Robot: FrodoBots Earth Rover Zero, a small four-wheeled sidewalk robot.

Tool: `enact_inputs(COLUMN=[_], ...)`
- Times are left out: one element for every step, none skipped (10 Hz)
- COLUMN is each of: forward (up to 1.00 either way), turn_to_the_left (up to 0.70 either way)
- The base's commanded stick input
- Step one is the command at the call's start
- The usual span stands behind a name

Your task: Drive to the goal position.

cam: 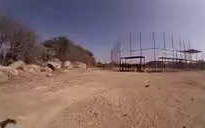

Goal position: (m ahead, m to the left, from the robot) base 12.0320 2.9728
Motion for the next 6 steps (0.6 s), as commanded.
enact_inputs(forward=[0.50,0.50,0.50,0.50,0.50,0.50], turn_to_the_left=[0.00,0.00,0.00,0.00,0.00,0.00])
